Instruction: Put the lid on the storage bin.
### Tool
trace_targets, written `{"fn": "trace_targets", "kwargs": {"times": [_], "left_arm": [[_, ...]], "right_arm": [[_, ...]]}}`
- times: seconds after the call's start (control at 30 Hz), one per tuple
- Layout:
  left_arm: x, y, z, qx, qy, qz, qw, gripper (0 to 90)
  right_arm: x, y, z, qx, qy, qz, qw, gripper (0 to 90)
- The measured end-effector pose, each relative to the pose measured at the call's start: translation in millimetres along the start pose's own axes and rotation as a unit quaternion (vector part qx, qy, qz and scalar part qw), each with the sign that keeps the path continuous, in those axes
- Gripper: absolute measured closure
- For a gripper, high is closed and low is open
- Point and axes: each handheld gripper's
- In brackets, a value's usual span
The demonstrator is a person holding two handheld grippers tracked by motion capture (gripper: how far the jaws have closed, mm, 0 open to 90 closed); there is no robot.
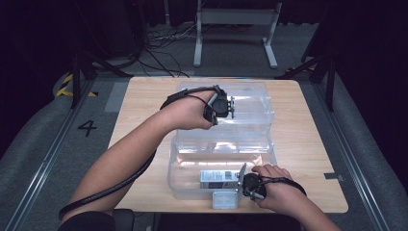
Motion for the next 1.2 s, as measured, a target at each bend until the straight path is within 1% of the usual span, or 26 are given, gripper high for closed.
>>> {"fn": "trace_targets", "kwargs": {"times": [0.03, 0.07, 0.1, 0.13, 0.17, 0.2, 0.33, 0.37, 0.4, 0.43, 0.47, 0.5, 0.53, 0.57, 0.7, 0.73, 0.8, 0.83, 0.9, 1.0, 1.07, 1.13, 1.2], "left_arm": [[0.7, 1.7, -1.3, -0.001, -0.001, 0.001, 1.0, 89.2], [1.5, 2.9, -3.1, -0.003, -0.008, 0.005, 1.0, 89.1], [1.7, 5.9, -3.9, 0.002, -0.004, 0.007, 1.0, 89.1], [1.7, 5.9, -3.9, 0.002, -0.004, 0.007, 1.0, 89.1], [1.6, 7.0, -4.4, 0.003, -0.004, 0.01, 0.9999, 89.1], [1.0, 9.0, -4.8, 0.004, -0.001, 0.007, 1.0, 89.0], [0.0, 14.5, -7.7, 0.008, 0.002, 0.01, 0.9999, 89.0], [0.1, 17.0, -9.3, 0.008, 0.001, 0.012, 0.9999, 89.0], [-0.3, 18.9, -9.5, 0.008, 0.004, 0.012, 0.9999, 89.0], [-0.3, 18.9, -9.5, 0.008, 0.004, 0.012, 0.9999, 89.0], [-0.1, 20.1, -10.8, 0.007, 0.001, 0.017, 0.9998, 89.0], [-0.7, 23.0, -11.4, 0.011, 0.004, 0.014, 0.9998, 89.0], [-1.6, 25.8, -12.2, 0.014, 0.01, 0.017, 0.9997, 89.0], [-2.0, 27.2, -12.8, 0.012, 0.01, 0.015, 0.9998, 88.9], [-2.9, 33.2, -15.1, 0.013, 0.015, 0.018, 0.9996, 88.9], [-2.9, 34.8, -16.2, 0.013, 0.013, 0.014, 0.9997, 88.9], [-3.2, 36.5, -16.6, 0.011, 0.016, 0.015, 0.9997, 88.9], [-3.1, 37.2, -17.0, 0.008, 0.017, 0.017, 0.9997, 88.9], [-3.0, 40.5, -17.5, 0.012, 0.018, 0.016, 0.9996, 88.9], [-2.8, 43.7, -18.5, 0.012, 0.016, 0.02, 0.9996, 88.8], [-3.0, 44.7, -18.7, 0.013, 0.017, 0.019, 0.9996, 88.8], [-4.5, 47.9, -19.1, 0.016, 0.024, 0.017, 0.9994, 88.8], [-5.9, 49.2, -20.0, 0.012, 0.026, 0.015, 0.9995, 88.9]], "right_arm": [[-0.1, 0.1, 0.1, 0.001, 0.001, 0.0, 1.0, 86.1], [0.0, 0.0, 0.1, 0.0, 0.001, 0.001, 1.0, 86.1], [0.1, 0.0, -0.2, 0.0, -0.001, 0.0, 1.0, 86.1], [0.1, -0.3, -0.2, 0.0, -0.001, 0.001, 1.0, 86.1], [0.2, 1.0, 0.3, -0.003, 0.004, -0.008, 1.0, 86.1], [0.1, -0.4, -0.3, 0.0, -0.001, 0.001, 1.0, 86.1], [0.0, -0.1, 0.1, -0.002, 0.004, -0.005, 1.0, 86.0], [0.0, -0.2, 0.0, -0.002, 0.003, -0.004, 1.0, 86.0], [0.0, -0.1, 0.0, -0.002, 0.004, -0.005, 1.0, 86.0], [0.0, -0.2, 0.0, -0.002, 0.004, -0.005, 1.0, 86.0], [0.0, -0.2, 0.0, -0.002, 0.004, -0.005, 1.0, 86.0], [-0.1, -0.2, 0.1, -0.003, 0.005, -0.005, 1.0, 85.9], [-0.1, -0.2, 0.1, -0.003, 0.005, -0.004, 1.0, 85.9], [-0.1, -0.2, 0.1, -0.003, 0.005, -0.005, 1.0, 85.9], [-0.3, 0.0, 0.5, -0.007, 0.008, -0.011, 0.9999, 85.7], [-0.5, -0.3, 0.4, -0.009, 0.008, -0.011, 0.9999, 85.7], [-0.4, -1.6, 0.1, -0.008, 0.007, -0.005, 0.9999, 85.7], [-0.4, -1.3, 0.1, -0.008, 0.006, -0.007, 0.9999, 85.7], [-0.3, -1.3, 0.1, -0.008, 0.006, -0.007, 0.9999, 85.6], [-0.6, -1.7, 0.5, -0.009, 0.009, -0.006, 0.9999, 85.5], [-0.6, -1.7, 0.4, -0.009, 0.009, -0.007, 0.9999, 85.3], [-0.6, -1.8, 0.4, -0.01, 0.009, -0.006, 0.9999, 84.9], [-0.4, -2.1, 0.1, -0.013, 0.007, -0.007, 0.9999, 84.5]]}}
Point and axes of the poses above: each handheld gripper's, and its own axes: z roughly forward along the jaws, x roughly out of its top, y roughly to its right, and after that the axes turned 1 degree about z, right-handed
